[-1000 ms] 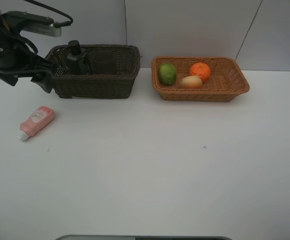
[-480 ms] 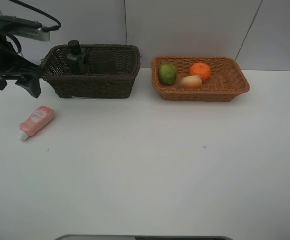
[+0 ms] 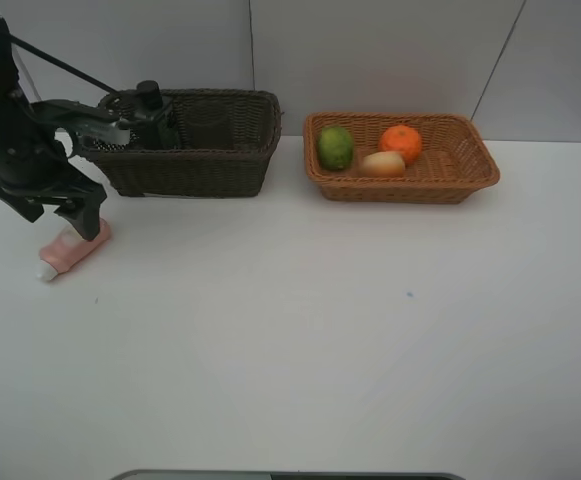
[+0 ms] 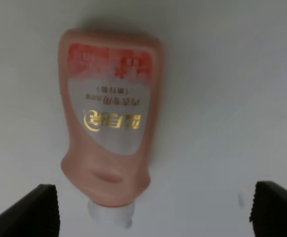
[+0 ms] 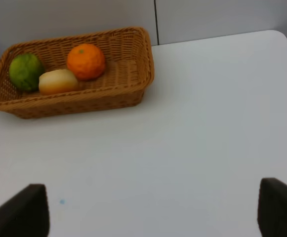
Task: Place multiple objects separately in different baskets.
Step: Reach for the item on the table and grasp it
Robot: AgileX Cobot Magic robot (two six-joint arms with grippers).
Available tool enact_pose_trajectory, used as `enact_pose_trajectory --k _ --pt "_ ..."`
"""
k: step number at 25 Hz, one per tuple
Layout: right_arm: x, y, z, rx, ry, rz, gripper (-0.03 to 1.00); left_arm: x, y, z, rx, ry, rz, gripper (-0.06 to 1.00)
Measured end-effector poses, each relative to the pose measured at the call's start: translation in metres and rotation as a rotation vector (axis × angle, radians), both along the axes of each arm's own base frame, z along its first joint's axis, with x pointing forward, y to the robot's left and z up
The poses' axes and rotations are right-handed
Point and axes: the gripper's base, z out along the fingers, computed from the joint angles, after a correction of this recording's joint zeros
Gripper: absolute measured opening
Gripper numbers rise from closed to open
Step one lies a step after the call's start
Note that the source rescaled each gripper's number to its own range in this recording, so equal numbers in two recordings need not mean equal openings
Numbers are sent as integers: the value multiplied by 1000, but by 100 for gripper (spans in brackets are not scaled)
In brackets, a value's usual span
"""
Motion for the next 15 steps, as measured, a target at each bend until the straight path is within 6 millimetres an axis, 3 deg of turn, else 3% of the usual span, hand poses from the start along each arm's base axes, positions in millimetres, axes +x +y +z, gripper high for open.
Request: enact_pose_trajectory --k 7,15 --pt "0 0 0 0 0 0 81 20 16 -18 -4 35 27 100" --pt "0 0 0 0 0 0 81 32 14 -37 -36 19 -31 100"
